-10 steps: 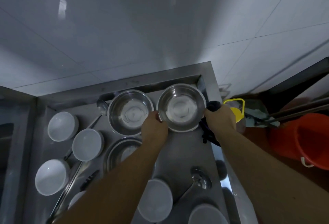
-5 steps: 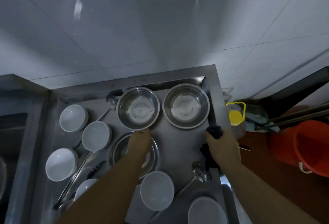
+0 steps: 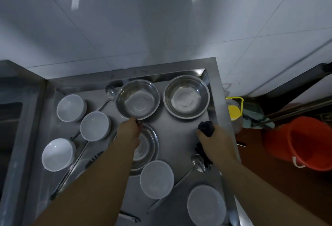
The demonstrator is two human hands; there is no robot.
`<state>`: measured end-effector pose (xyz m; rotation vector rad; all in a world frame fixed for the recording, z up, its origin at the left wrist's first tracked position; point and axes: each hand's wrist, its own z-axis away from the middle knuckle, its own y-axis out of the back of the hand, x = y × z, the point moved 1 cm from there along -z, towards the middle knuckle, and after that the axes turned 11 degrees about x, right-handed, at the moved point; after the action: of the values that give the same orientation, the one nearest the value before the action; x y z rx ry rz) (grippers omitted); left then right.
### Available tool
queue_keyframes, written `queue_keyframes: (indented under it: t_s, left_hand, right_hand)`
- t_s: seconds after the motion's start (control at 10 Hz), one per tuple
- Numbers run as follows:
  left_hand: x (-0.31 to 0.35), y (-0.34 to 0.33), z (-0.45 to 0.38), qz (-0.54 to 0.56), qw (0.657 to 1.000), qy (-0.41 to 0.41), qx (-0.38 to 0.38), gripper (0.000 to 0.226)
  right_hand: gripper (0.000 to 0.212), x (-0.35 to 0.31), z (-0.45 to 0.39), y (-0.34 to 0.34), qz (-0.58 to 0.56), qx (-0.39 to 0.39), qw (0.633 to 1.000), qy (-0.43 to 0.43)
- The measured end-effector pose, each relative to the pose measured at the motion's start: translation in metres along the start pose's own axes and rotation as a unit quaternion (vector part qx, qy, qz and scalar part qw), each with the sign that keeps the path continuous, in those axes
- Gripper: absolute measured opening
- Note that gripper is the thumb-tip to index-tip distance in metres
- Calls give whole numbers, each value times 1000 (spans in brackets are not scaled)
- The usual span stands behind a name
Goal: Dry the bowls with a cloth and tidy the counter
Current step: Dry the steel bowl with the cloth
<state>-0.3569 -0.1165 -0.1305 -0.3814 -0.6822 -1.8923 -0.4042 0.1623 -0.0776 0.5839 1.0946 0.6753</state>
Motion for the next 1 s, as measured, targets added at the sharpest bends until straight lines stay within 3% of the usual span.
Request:
queue_keyframes:
  t_s: [0.1,0.2,0.3,0.4,0.6,0.7,0.8,0.9,1.0]
  left_hand:
    - [9,15,5,-26,998,-62,-3,44]
    - [17,35,30,17,999,-38,-31,41]
    - [16,68,44,34,998,-28,-42,14]
    - [19,102,61,53,996,-19,-74,12]
    - [40,169,94,51,985,-8,-162,14]
    - [61,218,113,45,971,-24,-232,17]
    - [83,262,134,36,950,-51,-306,23]
    - [100,304,153,24,922,-72,-380,33]
    - [109,338,167,28,891,-88,-445,44]
  right_hand:
    - [31,-7,12,8,-4,10,1000,9]
    - [30,-17,30,17,-18,16,1000,8]
    - [30,-31,57,24,-79,-9,997,10]
    - [27,-54,88,30,-144,-14,989,18]
    - [34,-129,151,44,-255,-8,964,71]
    - [23,-178,190,47,-324,-53,942,70]
    - [29,-218,227,43,-332,-106,930,119]
    - [52,-244,266,34,-209,-83,938,264]
    - [63,-261,301,19,-94,-32,911,400]
